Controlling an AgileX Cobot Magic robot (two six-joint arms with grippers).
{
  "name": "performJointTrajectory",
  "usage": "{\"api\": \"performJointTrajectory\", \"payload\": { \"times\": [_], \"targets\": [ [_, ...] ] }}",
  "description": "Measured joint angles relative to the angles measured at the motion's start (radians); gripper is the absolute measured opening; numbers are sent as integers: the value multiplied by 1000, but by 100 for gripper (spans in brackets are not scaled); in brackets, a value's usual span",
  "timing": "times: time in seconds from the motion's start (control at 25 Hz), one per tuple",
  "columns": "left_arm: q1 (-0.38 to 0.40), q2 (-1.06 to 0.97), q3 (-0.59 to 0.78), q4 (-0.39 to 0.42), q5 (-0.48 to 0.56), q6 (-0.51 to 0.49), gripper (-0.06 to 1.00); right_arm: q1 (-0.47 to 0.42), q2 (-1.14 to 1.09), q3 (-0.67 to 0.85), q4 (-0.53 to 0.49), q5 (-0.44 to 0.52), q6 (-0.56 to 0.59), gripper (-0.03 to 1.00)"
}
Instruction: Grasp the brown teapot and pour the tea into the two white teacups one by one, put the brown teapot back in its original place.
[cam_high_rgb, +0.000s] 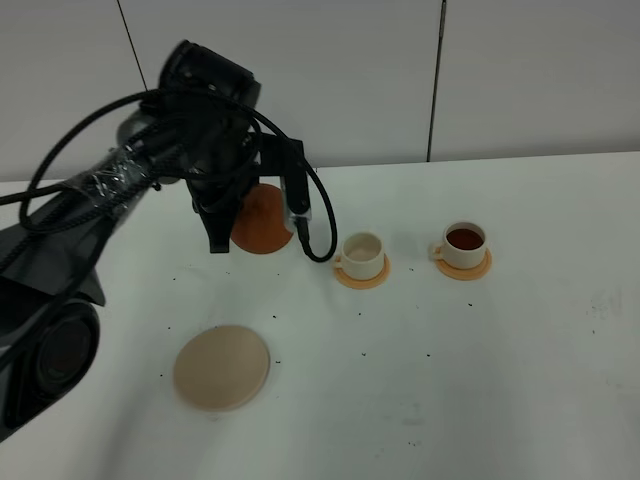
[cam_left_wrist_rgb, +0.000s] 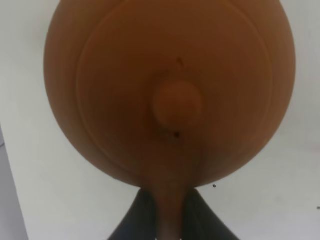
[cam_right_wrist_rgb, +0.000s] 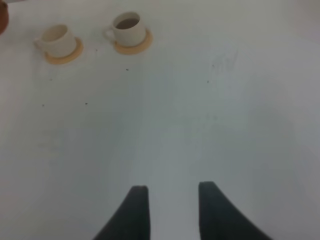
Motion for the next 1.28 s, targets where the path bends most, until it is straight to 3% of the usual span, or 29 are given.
{"api": "performJointTrajectory", "payload": {
  "times": [0.4, 1.28],
  "targets": [
    [-64, 26, 0, 82, -108, 10, 18, 0, 0, 0, 0, 0, 0, 24],
    [-88, 28, 0, 101, -209, 133, 18, 0, 0, 0, 0, 0, 0, 24]
  ]
}}
